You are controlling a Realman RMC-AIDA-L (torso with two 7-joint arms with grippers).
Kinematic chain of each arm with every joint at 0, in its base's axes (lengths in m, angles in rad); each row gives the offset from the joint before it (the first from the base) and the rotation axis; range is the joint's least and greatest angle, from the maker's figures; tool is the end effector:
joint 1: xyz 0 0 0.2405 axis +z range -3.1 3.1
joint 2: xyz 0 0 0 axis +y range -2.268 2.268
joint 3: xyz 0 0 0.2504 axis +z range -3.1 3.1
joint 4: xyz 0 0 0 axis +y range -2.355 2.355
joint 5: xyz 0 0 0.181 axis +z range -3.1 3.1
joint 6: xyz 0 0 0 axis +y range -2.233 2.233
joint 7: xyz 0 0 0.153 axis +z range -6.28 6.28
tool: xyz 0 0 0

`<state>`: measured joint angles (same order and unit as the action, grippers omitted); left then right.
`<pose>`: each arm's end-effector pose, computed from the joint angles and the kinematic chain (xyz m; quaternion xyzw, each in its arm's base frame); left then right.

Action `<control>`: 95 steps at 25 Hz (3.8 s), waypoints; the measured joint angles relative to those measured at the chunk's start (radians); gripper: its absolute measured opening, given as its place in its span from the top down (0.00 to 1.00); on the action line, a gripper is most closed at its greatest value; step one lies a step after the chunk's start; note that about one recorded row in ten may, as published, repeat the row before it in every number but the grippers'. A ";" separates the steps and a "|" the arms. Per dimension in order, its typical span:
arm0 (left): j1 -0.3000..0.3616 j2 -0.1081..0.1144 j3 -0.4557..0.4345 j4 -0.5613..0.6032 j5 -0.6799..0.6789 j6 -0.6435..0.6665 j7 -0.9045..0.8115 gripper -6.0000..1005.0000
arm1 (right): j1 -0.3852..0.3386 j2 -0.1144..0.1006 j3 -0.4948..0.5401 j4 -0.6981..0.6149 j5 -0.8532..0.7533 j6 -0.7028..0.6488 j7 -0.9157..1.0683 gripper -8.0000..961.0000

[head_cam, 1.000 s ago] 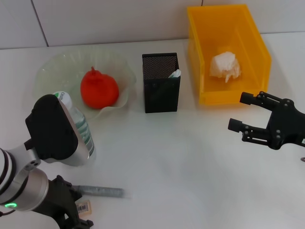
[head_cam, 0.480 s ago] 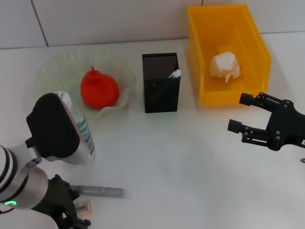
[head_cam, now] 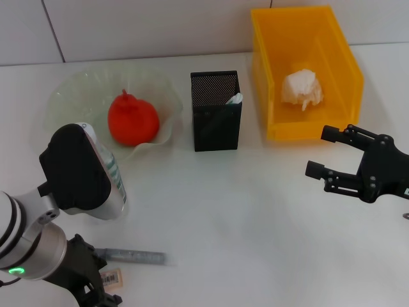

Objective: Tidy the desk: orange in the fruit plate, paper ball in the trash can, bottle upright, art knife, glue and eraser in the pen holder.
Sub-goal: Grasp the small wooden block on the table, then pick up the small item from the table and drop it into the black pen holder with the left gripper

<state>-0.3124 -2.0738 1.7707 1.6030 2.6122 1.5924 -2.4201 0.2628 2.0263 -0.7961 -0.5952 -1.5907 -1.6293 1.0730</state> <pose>-0.2127 0.2399 -0.0390 -0.9452 -0.1789 0.2594 0.0857 0.2785 0.2551 0.0279 -0.8936 0.1704 0.3381 0.2411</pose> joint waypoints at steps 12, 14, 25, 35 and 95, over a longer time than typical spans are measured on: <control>-0.008 0.000 0.029 -0.002 0.033 -0.009 -0.007 0.38 | 0.000 0.000 0.000 0.000 0.000 -0.001 -0.001 0.14; -0.009 0.000 0.030 -0.002 0.034 -0.010 -0.007 0.40 | -0.002 0.000 0.000 0.000 0.000 -0.001 -0.001 0.14; -0.012 -0.002 0.061 0.005 0.059 -0.020 -0.008 0.46 | -0.004 0.000 0.000 0.000 0.000 0.004 -0.001 0.14; -0.019 -0.002 0.067 0.001 0.062 -0.024 -0.001 0.58 | 0.001 0.000 0.000 0.000 0.000 0.007 0.000 0.14; -0.356 -0.006 -0.068 -0.585 -0.801 -0.990 0.655 0.73 | 0.003 -0.026 0.109 0.080 -0.012 0.006 -0.001 0.14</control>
<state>-0.6684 -2.0795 1.7031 1.0183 1.8108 0.6022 -1.7650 0.2656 2.0007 -0.6872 -0.5154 -1.6031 -1.6231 1.0722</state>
